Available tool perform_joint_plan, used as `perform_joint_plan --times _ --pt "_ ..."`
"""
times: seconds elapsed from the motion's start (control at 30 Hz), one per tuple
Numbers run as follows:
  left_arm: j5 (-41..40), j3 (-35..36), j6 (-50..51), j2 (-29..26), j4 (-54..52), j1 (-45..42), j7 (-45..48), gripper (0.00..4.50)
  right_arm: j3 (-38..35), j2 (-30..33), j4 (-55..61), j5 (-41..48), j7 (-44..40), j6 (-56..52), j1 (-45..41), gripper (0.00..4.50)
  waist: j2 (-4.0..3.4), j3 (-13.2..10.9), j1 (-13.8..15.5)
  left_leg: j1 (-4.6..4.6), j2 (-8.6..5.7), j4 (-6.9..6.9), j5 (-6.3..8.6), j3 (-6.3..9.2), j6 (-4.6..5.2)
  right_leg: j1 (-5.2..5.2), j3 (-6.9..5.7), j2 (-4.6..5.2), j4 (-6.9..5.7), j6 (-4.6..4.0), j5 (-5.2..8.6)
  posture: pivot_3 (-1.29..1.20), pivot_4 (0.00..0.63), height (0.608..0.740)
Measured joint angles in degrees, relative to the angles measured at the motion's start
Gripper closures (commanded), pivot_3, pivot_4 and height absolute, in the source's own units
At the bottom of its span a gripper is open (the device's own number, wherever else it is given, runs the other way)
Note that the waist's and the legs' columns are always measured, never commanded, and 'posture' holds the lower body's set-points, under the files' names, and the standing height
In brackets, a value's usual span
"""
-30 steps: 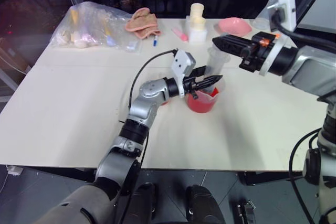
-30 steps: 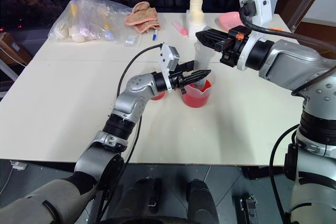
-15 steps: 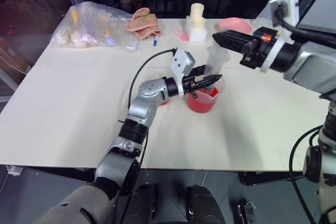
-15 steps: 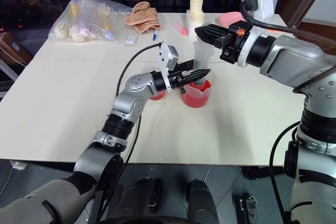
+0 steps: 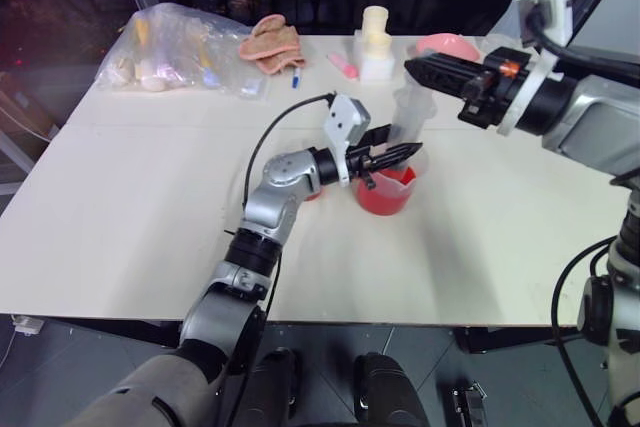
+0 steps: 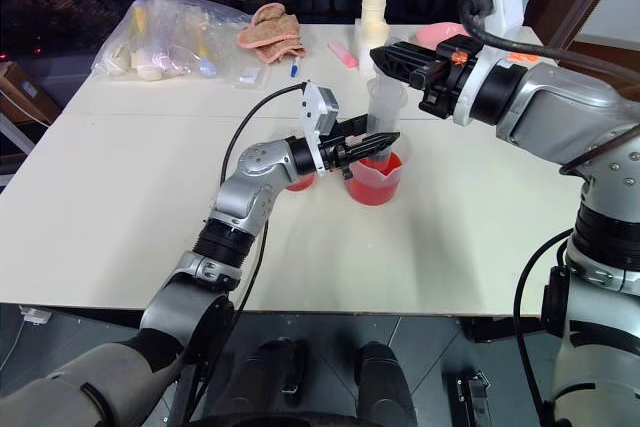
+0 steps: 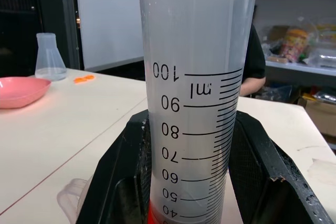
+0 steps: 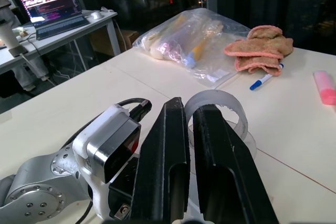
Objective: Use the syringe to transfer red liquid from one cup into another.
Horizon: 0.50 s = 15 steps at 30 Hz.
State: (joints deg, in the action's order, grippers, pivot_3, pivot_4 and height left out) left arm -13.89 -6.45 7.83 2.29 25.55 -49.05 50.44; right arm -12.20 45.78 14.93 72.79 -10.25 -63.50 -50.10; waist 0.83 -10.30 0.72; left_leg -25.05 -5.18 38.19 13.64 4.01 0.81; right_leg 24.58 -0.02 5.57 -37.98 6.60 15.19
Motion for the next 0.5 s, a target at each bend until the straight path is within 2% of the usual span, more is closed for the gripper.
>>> perform_joint_plan --times 0.2,0.5 --pt "-0.5 0.3 1.8 0.1 0.1 -1.4 -2.0 3.04 -0.3 0.0 1.8 1.0 -0.3 0.0 0.1 0.07 0.00 0.0 0.0 0.00 0.00 0.00 0.00 0.00 0.00 0.00 0.00 0.00 0.01 0.00 0.00 0.00 0.150 0.740" --pt "-2.6 3.1 5.0 -1.8 -3.5 -3.6 -4.9 3.04 -7.9 4.9 3.5 4.0 0.0 0.1 4.4 0.03 -0.01 0.0 0.0 -0.01 0.01 -0.02 0.01 0.00 0.02 0.00 0.00 0.00 0.04 0.00 0.00 0.00 0.150 0.740"
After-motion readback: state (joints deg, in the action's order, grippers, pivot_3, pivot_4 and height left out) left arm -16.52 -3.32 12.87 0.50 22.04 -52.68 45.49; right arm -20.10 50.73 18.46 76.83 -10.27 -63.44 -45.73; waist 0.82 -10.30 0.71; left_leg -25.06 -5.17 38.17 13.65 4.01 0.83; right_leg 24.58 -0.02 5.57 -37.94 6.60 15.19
